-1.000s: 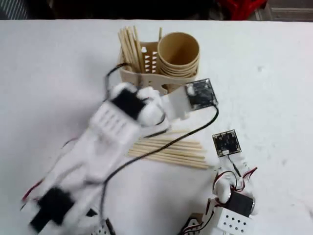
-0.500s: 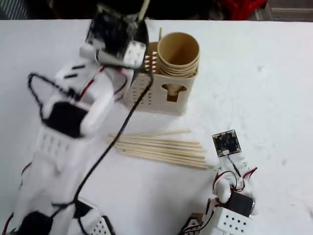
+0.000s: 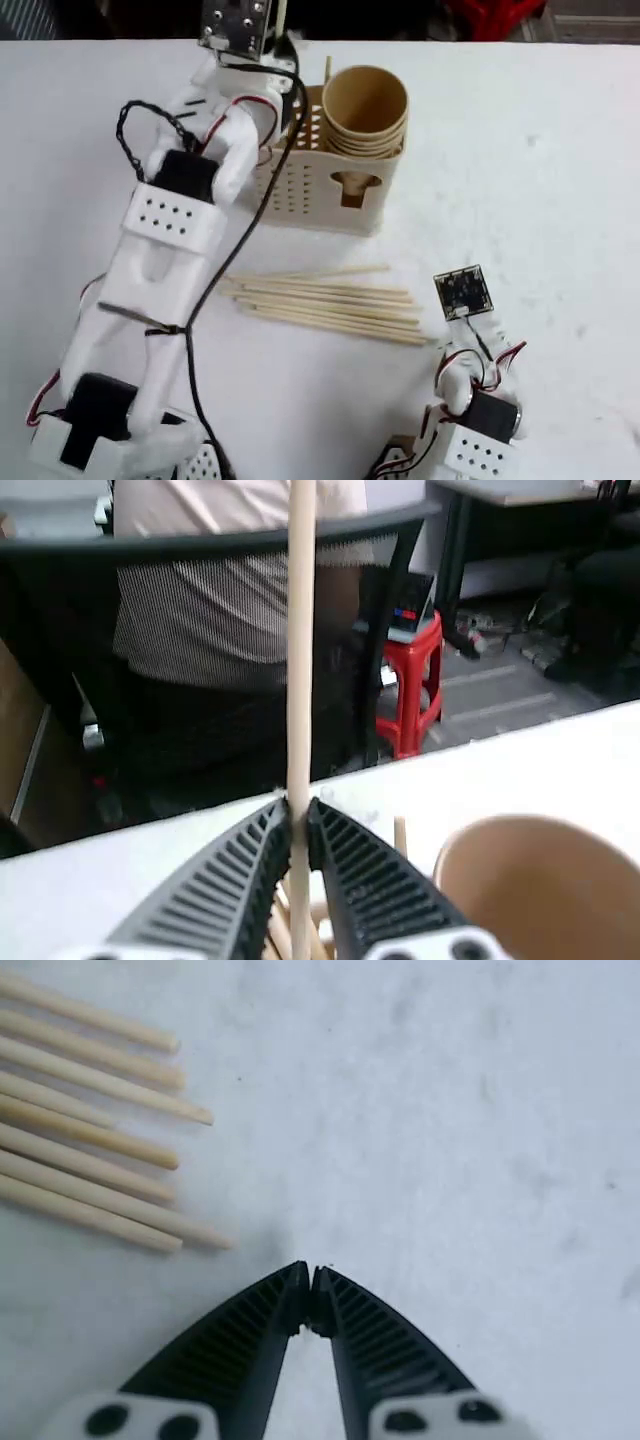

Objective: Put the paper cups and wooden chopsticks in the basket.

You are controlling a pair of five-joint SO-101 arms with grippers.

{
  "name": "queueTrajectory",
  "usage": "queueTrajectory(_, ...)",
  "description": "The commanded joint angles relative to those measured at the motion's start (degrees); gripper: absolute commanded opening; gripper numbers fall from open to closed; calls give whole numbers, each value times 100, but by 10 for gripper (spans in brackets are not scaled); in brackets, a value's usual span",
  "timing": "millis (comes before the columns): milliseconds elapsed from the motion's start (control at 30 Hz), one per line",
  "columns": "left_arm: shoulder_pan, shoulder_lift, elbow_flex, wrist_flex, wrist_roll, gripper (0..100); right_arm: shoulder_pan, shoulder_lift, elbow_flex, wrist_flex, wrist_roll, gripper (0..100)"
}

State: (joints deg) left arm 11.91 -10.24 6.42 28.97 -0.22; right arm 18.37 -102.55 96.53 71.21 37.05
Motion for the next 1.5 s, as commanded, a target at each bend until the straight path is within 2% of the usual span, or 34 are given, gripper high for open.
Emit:
queueTrajectory(0, -40, -303, 677, -589, 44, 24, 31, -48, 35, 22, 35, 15)
queueTrajectory(167, -13, -980, 1873, -1319, -255, 27, 31, -48, 35, 22, 35, 15)
queueTrajectory(300, -40, -1455, 2268, -1327, -229, 108, 31, -48, 35, 22, 35, 15)
queueTrajectory(500, -48, -2105, 2620, -1275, -229, 116, 31, -48, 35, 22, 35, 15)
queueTrajectory(600, -48, -2484, 2558, -738, -264, 116, 31, -48, 35, 22, 35, 15)
queueTrajectory(700, -4, -2914, 2549, 343, -404, 116, 31, -48, 35, 22, 35, 15)
queueTrajectory(800, 215, -3178, 2576, 1670, -1257, 96, 31, -48, 35, 22, 35, 15)
queueTrajectory(900, 567, -3116, 2576, 2673, -2180, 20, 31, -48, 35, 22, 35, 15)
queueTrajectory(1000, 831, -2879, 2576, 3464, -2374, 39, 31, -48, 35, 22, 35, 15)
queueTrajectory(1100, 1147, -2237, 2585, 3886, -2892, 42, 31, -48, 35, 22, 35, 15)
queueTrajectory(1200, 1376, -1200, 2497, 3833, -3112, 50, 31, -48, 35, 22, 35, 15)
queueTrajectory(1333, 1552, 259, 2154, 3402, -3411, 120, 31, -48, 35, 22, 35, 15)
queueTrajectory(1467, 1552, 1420, 1433, 3147, -3499, 106, 31, -48, 35, 22, 35, 15)
